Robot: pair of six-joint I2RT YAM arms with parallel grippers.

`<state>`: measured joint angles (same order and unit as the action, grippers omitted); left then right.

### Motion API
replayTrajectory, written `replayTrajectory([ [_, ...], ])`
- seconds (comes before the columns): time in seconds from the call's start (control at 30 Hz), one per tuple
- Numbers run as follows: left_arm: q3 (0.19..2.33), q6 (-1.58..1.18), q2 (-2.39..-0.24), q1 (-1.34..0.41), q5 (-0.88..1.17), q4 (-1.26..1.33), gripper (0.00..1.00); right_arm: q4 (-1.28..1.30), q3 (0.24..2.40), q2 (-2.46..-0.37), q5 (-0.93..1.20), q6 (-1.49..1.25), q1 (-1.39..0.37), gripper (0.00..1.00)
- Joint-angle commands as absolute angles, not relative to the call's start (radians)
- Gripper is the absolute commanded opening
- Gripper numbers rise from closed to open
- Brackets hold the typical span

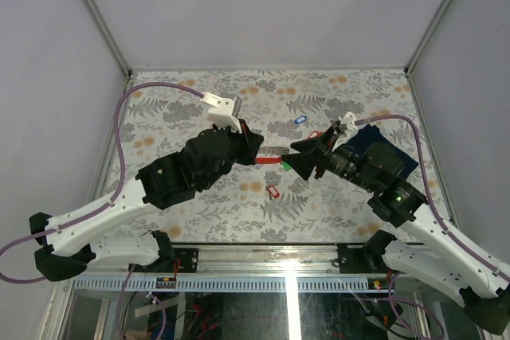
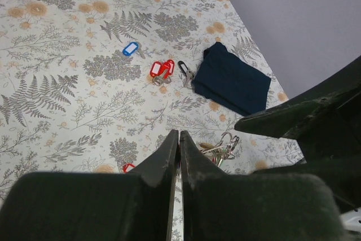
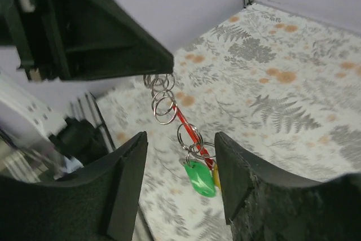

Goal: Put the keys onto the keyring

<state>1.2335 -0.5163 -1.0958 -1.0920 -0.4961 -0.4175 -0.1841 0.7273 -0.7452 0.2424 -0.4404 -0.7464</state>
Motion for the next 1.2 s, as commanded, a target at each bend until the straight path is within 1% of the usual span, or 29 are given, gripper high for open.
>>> replayTrajectory([
  [0.0, 1.284, -0.478, -1.086, -1.087, -0.471, -0.349, 0.00, 0.049, 0.876, -0.758, 0.425, 0.016, -0.753, 0.60],
  [0.1, 1.291, -0.454, -1.089, -1.087, -0.441, -0.353, 0.00, 0.113, 0.890, -0.757, 0.464, 0.162, -0.753, 0.65],
  [0.2, 1.297, -0.440, -1.096, -1.087, -0.420, -0.359, 0.00, 0.115, 0.892, -0.759, 0.492, 0.231, -0.753, 0.68],
  [0.43, 1.314, -0.423, -1.111, -1.087, -0.378, -0.366, 0.00, 0.148, 0.944, -0.867, 0.555, 0.271, -0.753, 0.72],
  [0.6, 1.322, -0.418, -1.126, -1.087, -0.359, -0.377, 0.00, 0.100, 0.942, -0.903, 0.563, 0.255, -0.753, 0.72],
  [0.67, 1.321, -0.420, -1.127, -1.086, -0.353, -0.377, 0.00, 0.077, 0.936, -0.908, 0.569, 0.242, -0.752, 0.70],
  [0.7, 1.322, -0.419, -1.130, -1.086, -0.352, -0.377, 0.00, 0.064, 0.935, -0.912, 0.574, 0.236, -0.752, 0.68],
  [0.77, 1.322, -0.419, -1.133, -1.087, -0.352, -0.377, 0.00, 0.057, 0.935, -0.920, 0.592, 0.227, -0.753, 0.61],
  [0.97, 1.328, -0.411, -1.138, -1.087, -0.344, -0.379, 0.00, 0.051, 0.935, -0.951, 0.609, 0.207, -0.753, 0.35],
  [1.07, 1.333, -0.404, -1.142, -1.088, -0.339, -0.380, 0.00, 0.034, 0.928, -0.950, 0.608, 0.195, -0.752, 0.26],
  [1.17, 1.336, -0.400, -1.144, -1.087, -0.336, -0.380, 0.00, 0.006, 0.914, -0.944, 0.591, 0.174, -0.753, 0.13],
])
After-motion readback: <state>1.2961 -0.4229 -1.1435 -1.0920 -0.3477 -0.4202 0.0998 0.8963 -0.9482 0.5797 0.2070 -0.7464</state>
